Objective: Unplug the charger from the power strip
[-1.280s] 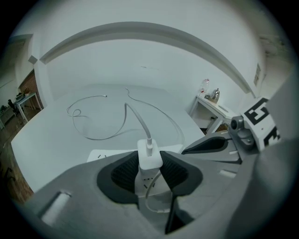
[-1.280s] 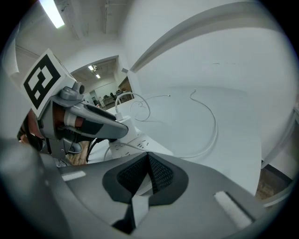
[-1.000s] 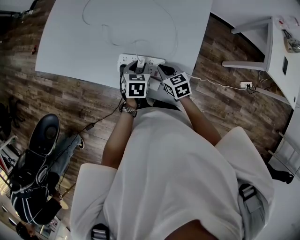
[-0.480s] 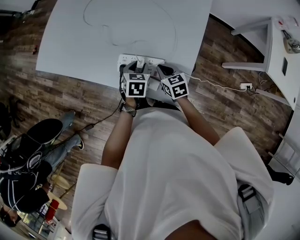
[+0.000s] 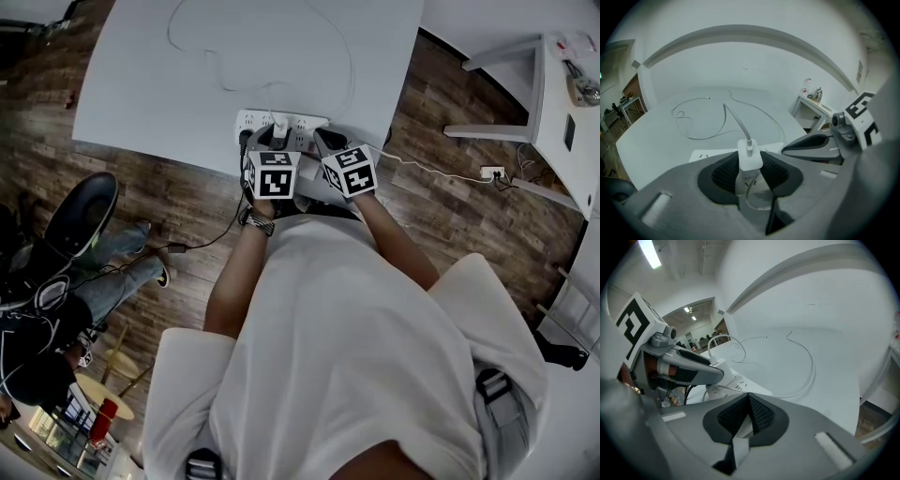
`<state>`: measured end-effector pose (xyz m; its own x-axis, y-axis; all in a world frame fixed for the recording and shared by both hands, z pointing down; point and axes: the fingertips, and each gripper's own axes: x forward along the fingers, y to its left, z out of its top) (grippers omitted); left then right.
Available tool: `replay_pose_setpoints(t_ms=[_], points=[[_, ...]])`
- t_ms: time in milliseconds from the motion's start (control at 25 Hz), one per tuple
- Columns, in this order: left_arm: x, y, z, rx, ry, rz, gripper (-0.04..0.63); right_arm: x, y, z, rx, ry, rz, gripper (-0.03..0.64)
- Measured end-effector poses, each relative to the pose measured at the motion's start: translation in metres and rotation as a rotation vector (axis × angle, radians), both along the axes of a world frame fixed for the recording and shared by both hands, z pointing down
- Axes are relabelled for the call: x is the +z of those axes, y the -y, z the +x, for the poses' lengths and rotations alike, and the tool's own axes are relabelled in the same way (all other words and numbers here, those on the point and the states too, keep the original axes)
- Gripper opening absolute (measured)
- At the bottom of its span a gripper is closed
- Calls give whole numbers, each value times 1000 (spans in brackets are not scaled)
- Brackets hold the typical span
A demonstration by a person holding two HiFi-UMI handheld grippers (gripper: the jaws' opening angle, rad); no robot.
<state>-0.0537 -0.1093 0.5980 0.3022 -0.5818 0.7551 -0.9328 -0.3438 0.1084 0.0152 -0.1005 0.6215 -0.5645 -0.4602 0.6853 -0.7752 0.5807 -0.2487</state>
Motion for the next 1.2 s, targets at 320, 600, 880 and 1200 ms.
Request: replay_pose_setpoints(t_ms=[320, 600, 880, 1200], points=[[2, 1, 0, -8, -9, 2, 147, 2, 1, 0, 3, 5, -8, 2], [0, 0, 1, -7, 3, 24, 147, 1, 1, 1, 0, 4, -4, 2], [1, 2, -1, -3, -9, -36, 146, 0, 1, -1, 1, 6, -5, 2], [0, 5, 0, 1, -11, -57, 146, 0, 1, 0, 3, 9, -4, 2]])
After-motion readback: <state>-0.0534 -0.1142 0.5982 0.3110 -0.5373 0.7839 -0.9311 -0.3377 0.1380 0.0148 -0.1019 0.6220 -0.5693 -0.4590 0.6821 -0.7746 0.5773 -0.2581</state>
